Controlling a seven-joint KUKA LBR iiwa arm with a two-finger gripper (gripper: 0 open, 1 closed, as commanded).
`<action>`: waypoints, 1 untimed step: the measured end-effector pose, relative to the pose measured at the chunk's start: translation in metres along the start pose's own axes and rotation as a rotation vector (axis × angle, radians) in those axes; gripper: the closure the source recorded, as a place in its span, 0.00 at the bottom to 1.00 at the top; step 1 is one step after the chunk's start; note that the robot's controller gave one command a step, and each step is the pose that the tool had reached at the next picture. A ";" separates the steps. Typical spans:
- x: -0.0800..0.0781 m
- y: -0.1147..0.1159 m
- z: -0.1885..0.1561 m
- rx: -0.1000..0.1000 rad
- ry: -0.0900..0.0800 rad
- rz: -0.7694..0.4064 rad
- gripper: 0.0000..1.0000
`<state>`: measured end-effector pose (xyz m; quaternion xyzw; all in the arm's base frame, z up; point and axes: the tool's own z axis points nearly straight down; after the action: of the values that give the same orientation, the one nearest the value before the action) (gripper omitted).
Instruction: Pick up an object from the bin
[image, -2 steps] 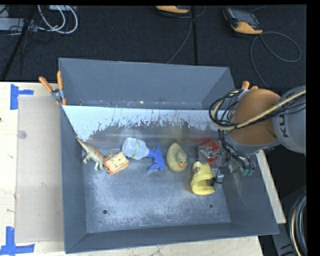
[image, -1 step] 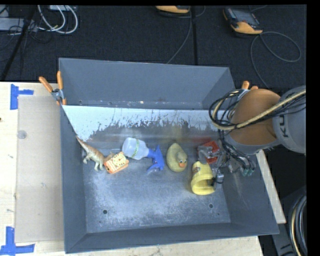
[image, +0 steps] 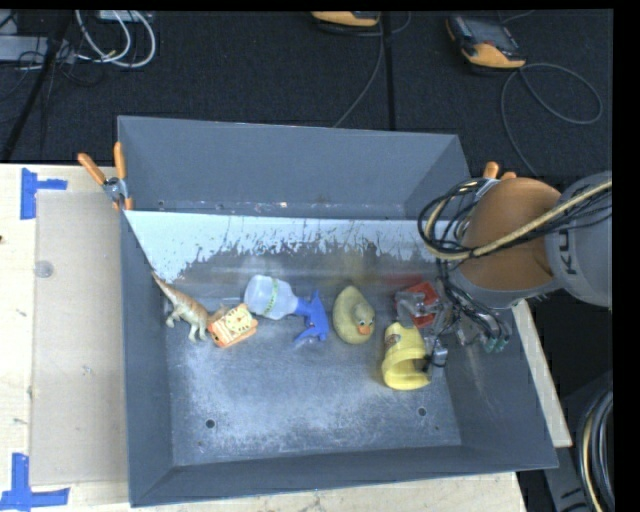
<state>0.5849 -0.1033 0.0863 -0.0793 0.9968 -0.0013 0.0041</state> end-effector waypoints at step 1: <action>0.000 0.000 0.000 0.000 0.000 0.000 1.00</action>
Offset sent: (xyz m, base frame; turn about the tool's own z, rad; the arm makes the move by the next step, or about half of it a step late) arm 0.0000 0.0000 0.0000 0.0000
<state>0.5849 -0.1033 0.0863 -0.0794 0.9968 -0.0014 0.0041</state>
